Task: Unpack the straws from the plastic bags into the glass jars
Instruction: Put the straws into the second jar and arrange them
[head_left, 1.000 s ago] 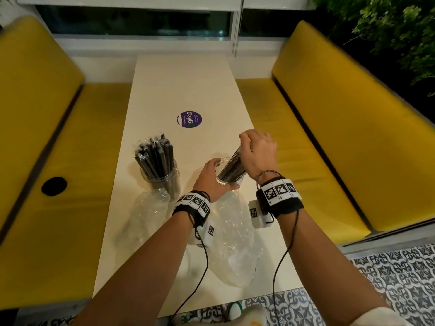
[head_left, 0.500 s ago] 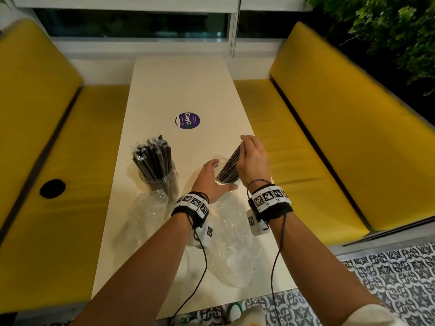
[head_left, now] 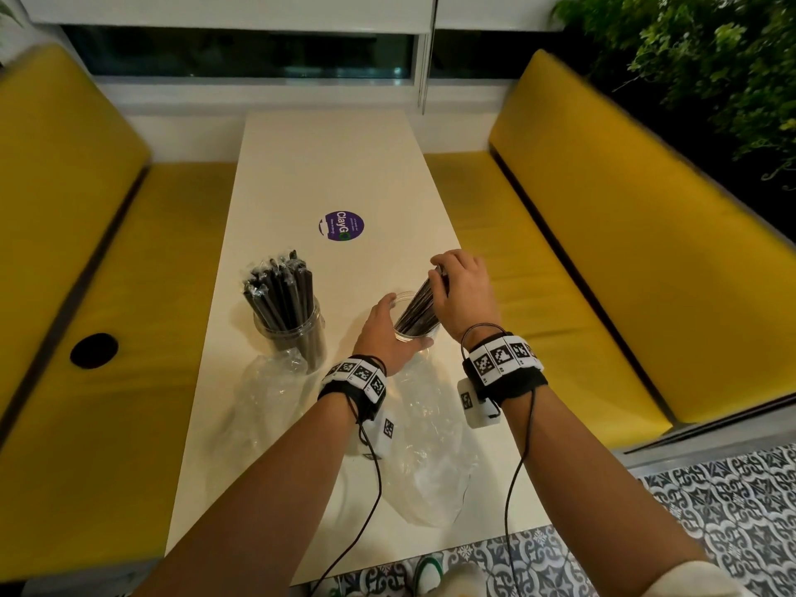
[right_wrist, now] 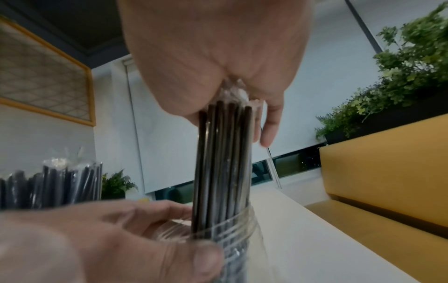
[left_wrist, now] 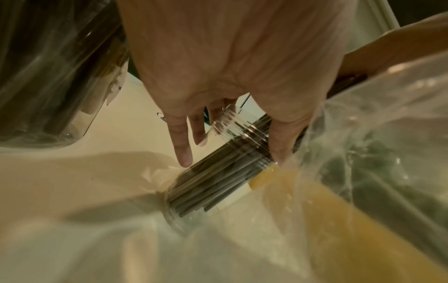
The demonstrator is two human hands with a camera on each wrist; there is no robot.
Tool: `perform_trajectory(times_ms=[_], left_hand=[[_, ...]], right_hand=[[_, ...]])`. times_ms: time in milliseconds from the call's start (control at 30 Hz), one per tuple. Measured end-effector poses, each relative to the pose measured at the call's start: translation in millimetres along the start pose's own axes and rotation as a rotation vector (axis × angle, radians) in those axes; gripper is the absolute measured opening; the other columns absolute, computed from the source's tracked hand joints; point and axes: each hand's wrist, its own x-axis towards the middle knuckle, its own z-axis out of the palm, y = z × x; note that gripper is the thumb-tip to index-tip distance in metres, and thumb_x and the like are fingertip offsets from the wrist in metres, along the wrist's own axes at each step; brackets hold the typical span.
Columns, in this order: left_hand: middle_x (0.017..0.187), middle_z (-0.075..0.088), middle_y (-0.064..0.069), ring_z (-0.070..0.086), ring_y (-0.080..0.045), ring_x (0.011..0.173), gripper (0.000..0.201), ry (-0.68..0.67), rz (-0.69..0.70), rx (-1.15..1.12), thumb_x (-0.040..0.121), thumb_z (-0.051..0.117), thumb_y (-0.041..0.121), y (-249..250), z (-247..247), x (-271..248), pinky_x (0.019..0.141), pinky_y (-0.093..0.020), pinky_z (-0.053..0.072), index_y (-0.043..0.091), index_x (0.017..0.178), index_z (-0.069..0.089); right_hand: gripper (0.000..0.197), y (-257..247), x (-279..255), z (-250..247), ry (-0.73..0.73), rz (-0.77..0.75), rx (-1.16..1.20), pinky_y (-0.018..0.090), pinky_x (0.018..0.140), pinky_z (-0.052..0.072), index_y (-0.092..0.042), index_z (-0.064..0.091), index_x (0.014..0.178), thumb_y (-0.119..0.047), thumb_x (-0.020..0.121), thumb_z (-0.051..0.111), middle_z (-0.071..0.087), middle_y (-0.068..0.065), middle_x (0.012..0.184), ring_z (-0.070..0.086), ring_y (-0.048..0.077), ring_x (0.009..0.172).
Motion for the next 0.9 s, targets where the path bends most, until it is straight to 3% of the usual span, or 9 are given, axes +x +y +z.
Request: perform_trajectory(times_ms=[67,200,300,467,600,700,767,900], left_hand=[[0.168,0.039,0.000,0.042,-0.026,0.151,0.112,0.025,-0.011,-0.001,0.078,0.092,0.041,1,1,0,0.123,-0.044,0.039,0.022,0.166,0.025],[0.169,0.038,-0.003,0.040,-0.027,0.154,0.112,0.049,-0.018,0.004,0.079,0.092,0.038,4,5,0,0.123,-0.043,0.038,0.019,0.166,0.024],[0.169,0.037,-0.004,0.039,-0.027,0.154,0.114,0.048,-0.019,0.024,0.079,0.092,0.040,5,4,1,0.123,-0.044,0.038,0.019,0.167,0.022],[0.170,0.035,-0.006,0.038,-0.028,0.155,0.118,0.019,-0.017,0.034,0.079,0.091,0.042,6,0,1,0.124,-0.045,0.037,0.018,0.169,0.018],[0.171,0.034,-0.006,0.036,-0.028,0.157,0.120,0.004,-0.021,0.028,0.078,0.091,0.045,5,-2,1,0.124,-0.044,0.036,0.018,0.169,0.017],[0.171,0.034,-0.007,0.035,-0.029,0.157,0.124,0.007,-0.026,0.034,0.076,0.091,0.047,4,-1,2,0.125,-0.045,0.036,0.018,0.170,0.015],[0.173,0.030,-0.008,0.032,-0.029,0.159,0.129,0.004,-0.029,0.031,0.075,0.092,0.049,5,-2,1,0.127,-0.044,0.033,0.018,0.170,0.010],[0.176,0.020,-0.008,0.024,-0.027,0.162,0.130,-0.009,0.013,0.027,0.077,0.086,0.059,16,-18,-12,0.128,-0.046,0.031,0.019,0.170,0.006]], right_hand=[[0.022,1,-4,3,0.093,-0.018,0.075,0.029,0.094,0.045,-0.009,0.070,0.119,-0.020,0.104,0.058,0.067,0.006,0.118,0.054,0.026,0.110],[0.018,-6,-5,12,0.239,0.073,0.175,0.032,0.089,0.044,-0.006,0.072,0.109,-0.012,0.104,0.055,0.070,0.009,0.108,0.055,0.028,0.100],[0.030,-9,-3,19,0.099,0.114,0.141,0.045,0.093,0.049,-0.013,0.068,0.123,-0.023,0.108,0.044,0.069,0.005,0.122,0.057,0.031,0.108],[0.048,-8,2,11,-0.030,0.070,-0.025,0.046,0.105,0.041,-0.027,0.057,0.140,-0.050,0.106,0.032,0.057,-0.004,0.146,0.050,0.026,0.130],[0.042,-5,-2,6,0.052,0.011,-0.001,0.045,0.105,0.040,-0.034,0.054,0.143,-0.046,0.107,0.036,0.053,-0.003,0.151,0.045,0.025,0.135],[0.039,-2,-5,10,0.017,-0.057,0.080,0.044,0.107,0.044,-0.026,0.063,0.136,-0.038,0.109,0.037,0.058,0.001,0.145,0.049,0.025,0.128],[0.044,-1,-6,11,-0.011,-0.041,0.095,0.047,0.107,0.045,-0.024,0.064,0.134,-0.041,0.108,0.033,0.058,0.002,0.145,0.051,0.027,0.127],[0.043,-14,-1,-9,0.020,0.018,0.005,0.049,0.106,0.040,-0.036,0.058,0.139,-0.051,0.106,0.036,0.053,-0.003,0.151,0.047,0.027,0.133]])
